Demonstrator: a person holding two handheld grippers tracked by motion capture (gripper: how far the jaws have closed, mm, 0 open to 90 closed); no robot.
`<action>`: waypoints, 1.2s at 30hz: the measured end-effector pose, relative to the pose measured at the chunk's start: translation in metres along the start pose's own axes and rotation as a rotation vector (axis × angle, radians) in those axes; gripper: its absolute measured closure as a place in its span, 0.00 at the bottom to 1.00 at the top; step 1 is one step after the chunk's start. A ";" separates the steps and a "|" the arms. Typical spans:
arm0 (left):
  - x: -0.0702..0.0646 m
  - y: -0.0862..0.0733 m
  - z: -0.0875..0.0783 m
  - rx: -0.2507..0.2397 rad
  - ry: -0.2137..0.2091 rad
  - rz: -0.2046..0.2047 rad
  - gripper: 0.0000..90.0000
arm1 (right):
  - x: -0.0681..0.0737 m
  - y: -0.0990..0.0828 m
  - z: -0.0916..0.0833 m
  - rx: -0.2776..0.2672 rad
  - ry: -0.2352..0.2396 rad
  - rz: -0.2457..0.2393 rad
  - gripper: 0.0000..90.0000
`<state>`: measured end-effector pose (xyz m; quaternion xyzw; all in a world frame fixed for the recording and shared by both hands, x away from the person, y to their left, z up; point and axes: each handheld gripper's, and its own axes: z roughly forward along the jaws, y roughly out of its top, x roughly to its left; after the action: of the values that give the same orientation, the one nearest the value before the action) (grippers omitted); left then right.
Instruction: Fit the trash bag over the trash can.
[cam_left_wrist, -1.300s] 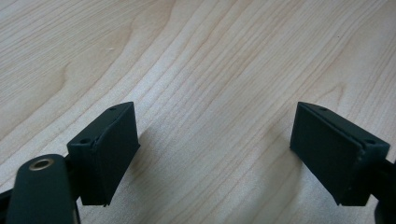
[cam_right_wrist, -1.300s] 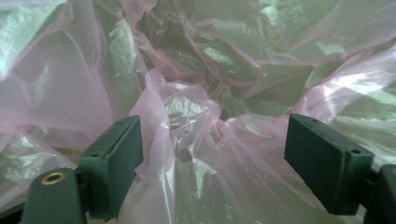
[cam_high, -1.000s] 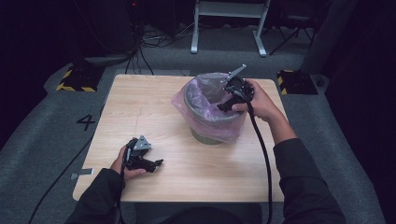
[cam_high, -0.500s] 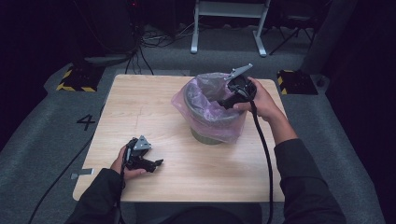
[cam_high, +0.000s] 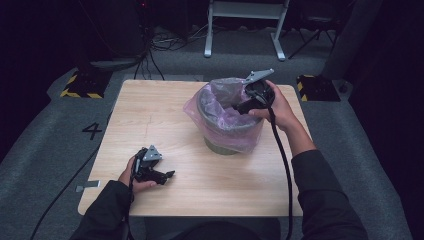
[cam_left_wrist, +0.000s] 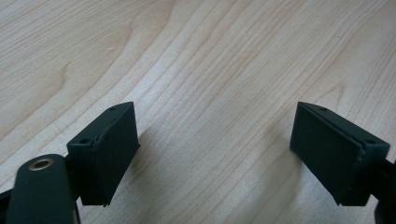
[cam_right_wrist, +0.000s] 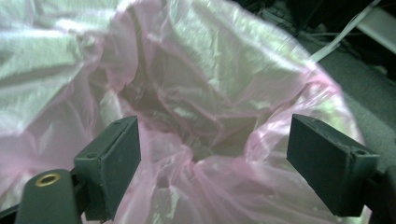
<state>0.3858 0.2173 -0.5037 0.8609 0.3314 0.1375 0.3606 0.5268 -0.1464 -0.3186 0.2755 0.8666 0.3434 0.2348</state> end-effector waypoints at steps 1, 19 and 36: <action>0.000 0.000 0.000 0.000 0.000 0.000 0.17 | 0.000 0.000 -0.001 -0.030 -0.005 0.012 0.20; 0.000 0.000 0.000 0.000 0.000 0.000 0.17 | -0.004 -0.007 -0.016 -0.230 0.025 0.091 0.22; 0.000 0.000 0.000 0.000 0.000 0.000 0.17 | 0.006 -0.015 -0.030 -0.348 -0.011 0.080 0.21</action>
<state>0.3858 0.2173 -0.5037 0.8610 0.3313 0.1377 0.3606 0.4994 -0.1655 -0.3106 0.2668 0.7812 0.4958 0.2698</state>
